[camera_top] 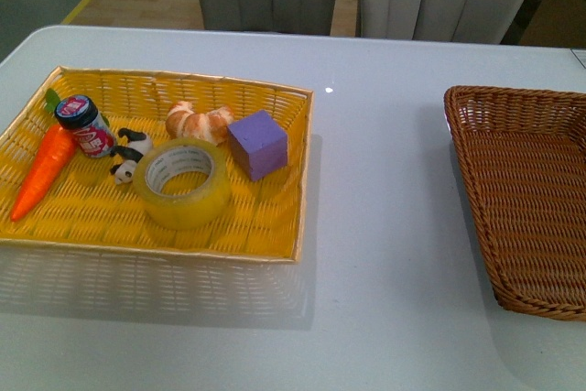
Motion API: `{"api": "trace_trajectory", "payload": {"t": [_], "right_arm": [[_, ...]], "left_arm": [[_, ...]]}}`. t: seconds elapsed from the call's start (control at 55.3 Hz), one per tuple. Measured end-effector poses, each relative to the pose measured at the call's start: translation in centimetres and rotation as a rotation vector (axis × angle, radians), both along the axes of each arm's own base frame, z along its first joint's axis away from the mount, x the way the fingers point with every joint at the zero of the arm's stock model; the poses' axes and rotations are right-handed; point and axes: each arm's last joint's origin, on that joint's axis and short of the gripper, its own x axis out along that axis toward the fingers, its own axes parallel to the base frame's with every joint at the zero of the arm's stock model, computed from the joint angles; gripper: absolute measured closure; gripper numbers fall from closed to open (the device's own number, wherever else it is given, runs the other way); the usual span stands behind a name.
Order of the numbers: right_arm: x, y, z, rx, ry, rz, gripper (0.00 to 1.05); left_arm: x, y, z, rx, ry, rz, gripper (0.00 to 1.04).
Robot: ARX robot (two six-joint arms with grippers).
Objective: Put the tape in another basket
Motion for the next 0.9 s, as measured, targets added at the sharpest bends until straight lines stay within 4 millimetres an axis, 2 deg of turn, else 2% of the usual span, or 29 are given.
{"api": "trace_trajectory", "payload": {"t": [0.905], "right_arm": [[0.0,0.0,-0.01,0.0,0.001,0.001,0.09]], "left_arm": [[0.0,0.0,0.0,0.0,0.0,0.0,0.09]]}}
